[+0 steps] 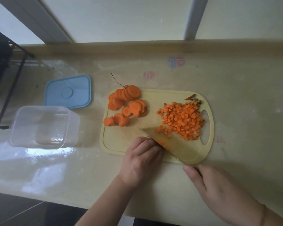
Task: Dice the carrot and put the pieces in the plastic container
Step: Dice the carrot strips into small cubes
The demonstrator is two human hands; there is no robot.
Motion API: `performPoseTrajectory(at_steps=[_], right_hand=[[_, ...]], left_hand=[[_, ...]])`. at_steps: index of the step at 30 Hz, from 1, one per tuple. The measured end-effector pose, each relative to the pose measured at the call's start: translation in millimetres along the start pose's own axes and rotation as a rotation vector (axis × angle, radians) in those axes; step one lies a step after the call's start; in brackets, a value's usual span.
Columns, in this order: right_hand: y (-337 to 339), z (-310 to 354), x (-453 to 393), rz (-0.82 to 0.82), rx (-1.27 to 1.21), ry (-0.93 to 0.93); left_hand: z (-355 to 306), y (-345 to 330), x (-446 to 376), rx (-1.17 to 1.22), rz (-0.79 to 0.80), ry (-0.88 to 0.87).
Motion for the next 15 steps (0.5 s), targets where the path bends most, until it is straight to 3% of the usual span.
performPoseTrajectory(at_steps=[15], right_hand=[[19,-9,-1,-0.042,-0.149,0.035]], left_hand=[[-3,5,4,0.005,-0.028,0.000]])
Point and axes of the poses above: each hand's wrist, its own x-axis away from the middle knuckle, its own y-axis out of the back of the hand, z = x × y, the point moved 3 cm from there along -x, towards the middle knuckle
